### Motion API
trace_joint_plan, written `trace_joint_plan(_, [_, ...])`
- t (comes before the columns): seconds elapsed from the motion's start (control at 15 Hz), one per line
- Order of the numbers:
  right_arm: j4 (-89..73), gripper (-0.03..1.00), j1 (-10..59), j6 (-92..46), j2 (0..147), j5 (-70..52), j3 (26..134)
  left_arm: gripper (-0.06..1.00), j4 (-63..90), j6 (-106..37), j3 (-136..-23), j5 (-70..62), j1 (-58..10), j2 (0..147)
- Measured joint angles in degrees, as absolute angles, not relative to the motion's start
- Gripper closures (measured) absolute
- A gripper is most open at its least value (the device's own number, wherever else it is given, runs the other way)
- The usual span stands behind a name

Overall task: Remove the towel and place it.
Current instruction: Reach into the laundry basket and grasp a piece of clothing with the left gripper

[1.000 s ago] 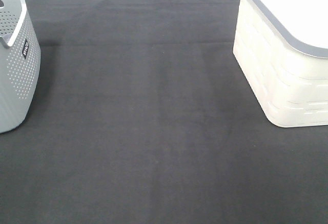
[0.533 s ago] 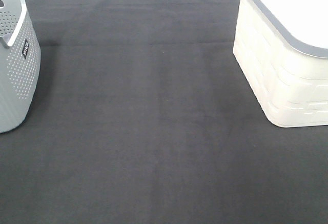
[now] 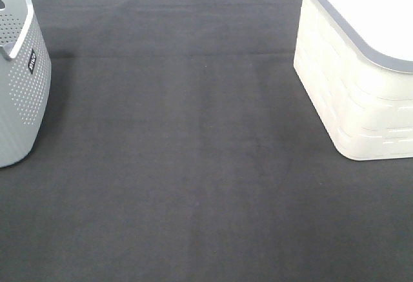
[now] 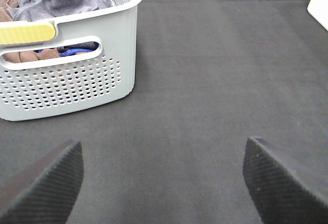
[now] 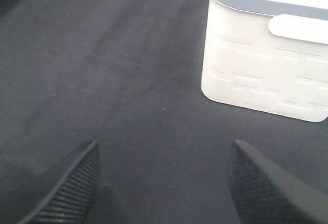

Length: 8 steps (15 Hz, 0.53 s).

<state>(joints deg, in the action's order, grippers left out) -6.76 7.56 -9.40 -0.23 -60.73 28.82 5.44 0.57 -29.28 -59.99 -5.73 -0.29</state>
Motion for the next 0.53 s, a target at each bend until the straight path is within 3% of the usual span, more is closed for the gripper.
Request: trace_joint_plan(0.53, [-6.8, 0.27, 7.6, -9.4, -0.2, -60.7, 28.8, 0.15, 5.4, 0.6, -29.3, -60.0, -5.7, -0.3])
